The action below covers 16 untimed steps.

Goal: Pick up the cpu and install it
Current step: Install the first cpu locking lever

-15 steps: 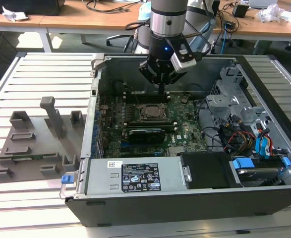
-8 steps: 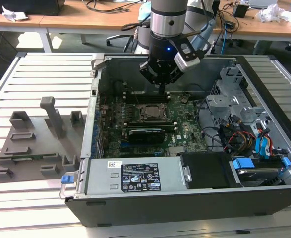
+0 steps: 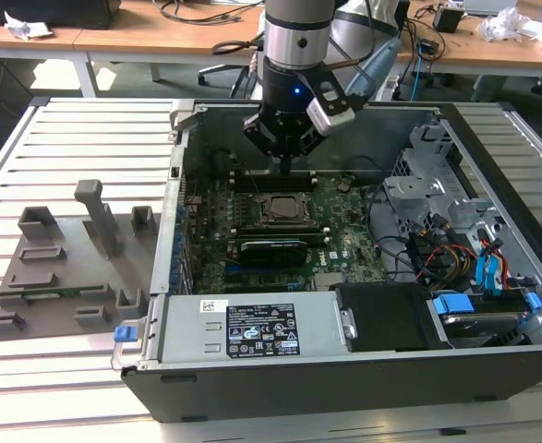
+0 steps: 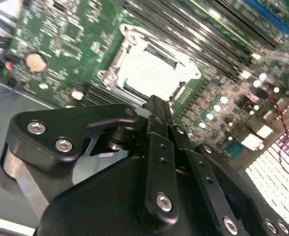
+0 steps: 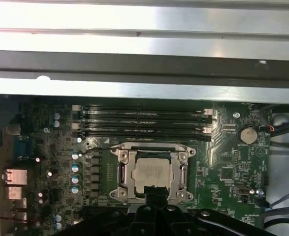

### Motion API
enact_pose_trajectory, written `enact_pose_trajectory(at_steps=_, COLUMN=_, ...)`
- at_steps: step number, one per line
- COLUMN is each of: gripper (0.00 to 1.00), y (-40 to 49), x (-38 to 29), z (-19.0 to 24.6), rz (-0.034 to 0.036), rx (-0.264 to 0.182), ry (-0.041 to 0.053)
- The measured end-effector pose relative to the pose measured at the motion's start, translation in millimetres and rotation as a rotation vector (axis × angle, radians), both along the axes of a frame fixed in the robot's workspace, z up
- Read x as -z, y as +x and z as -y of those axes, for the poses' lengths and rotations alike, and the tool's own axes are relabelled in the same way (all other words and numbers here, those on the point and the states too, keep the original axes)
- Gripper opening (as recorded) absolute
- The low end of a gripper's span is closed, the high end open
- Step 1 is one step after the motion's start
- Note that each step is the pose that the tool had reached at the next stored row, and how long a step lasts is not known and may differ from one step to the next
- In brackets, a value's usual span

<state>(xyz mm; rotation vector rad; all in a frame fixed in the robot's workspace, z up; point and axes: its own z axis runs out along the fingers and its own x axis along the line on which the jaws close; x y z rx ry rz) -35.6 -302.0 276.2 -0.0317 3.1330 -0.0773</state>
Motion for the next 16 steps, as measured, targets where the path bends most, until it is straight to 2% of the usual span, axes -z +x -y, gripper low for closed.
enact_pose_trajectory(at_steps=3, gripper=0.11, y=-16.3, x=0.0, z=0.0, rz=0.0001, rx=0.000, ry=0.0047)
enact_pose_trajectory(at_steps=5, gripper=0.11, y=-30.6, x=0.0, z=-1.2, rz=0.0004, rx=0.000, ry=0.0229)
enact_pose_trajectory(at_steps=7, gripper=0.11, y=-44.1, x=0.0, z=-2.6, rz=0.0007, rx=0.000, ry=0.0335)
enact_pose_trajectory(at_steps=8, gripper=0.11, y=-50.1, x=0.0, z=-3.2, rz=0.0014, rx=0.000, ry=0.0345)
enact_pose_trajectory(at_steps=10, gripper=0.11, y=-55.4, x=0.1, z=-4.8, rz=0.0026, rx=0.000, ry=0.0346)
enact_pose_trajectory(at_steps=13, gripper=0.11, y=-65.8, x=0.0, z=-9.7, rz=0.0057, rx=0.000, ry=0.0345)
enact_pose_trajectory(at_steps=16, gripper=0.11, y=-66.4, x=3.0, z=-12.3, rz=0.0059, rx=-0.004, ry=0.0345)
